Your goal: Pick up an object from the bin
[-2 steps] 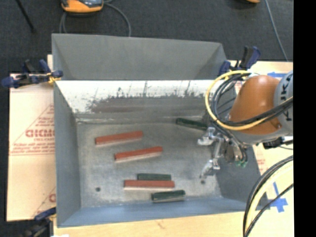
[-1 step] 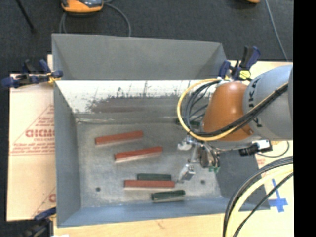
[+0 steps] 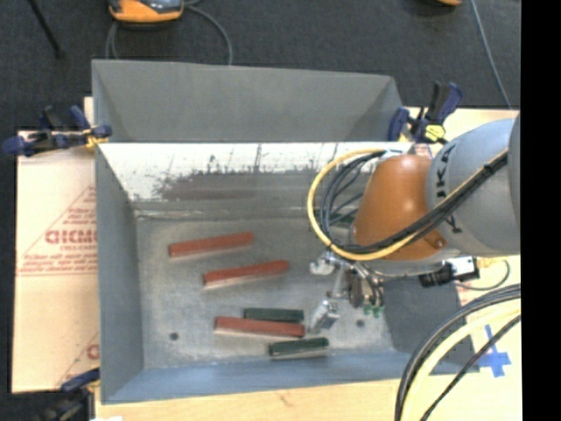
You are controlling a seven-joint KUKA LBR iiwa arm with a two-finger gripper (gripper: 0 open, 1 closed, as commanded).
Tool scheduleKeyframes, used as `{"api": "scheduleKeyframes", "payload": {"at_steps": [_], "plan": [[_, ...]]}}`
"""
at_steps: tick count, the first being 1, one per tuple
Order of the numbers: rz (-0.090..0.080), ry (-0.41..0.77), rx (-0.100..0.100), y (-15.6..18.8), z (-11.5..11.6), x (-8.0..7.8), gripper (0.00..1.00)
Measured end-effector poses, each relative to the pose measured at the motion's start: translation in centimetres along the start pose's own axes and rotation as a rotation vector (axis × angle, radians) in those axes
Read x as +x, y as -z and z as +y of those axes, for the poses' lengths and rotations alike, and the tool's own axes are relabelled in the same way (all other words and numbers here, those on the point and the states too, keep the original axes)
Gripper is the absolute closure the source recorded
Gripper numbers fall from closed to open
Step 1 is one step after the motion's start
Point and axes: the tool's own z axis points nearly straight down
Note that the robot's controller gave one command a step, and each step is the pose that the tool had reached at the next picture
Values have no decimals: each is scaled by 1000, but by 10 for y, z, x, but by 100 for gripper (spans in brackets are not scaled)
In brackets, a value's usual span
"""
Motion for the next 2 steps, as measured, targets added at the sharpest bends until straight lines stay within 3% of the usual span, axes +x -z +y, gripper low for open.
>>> {"api": "scheduleKeyframes", "payload": {"at_steps": [1, 2], "plan": [[-5, 147, 7, -25, 53, 10, 100], [-5, 148, 7, -25, 53, 10, 100]]}}
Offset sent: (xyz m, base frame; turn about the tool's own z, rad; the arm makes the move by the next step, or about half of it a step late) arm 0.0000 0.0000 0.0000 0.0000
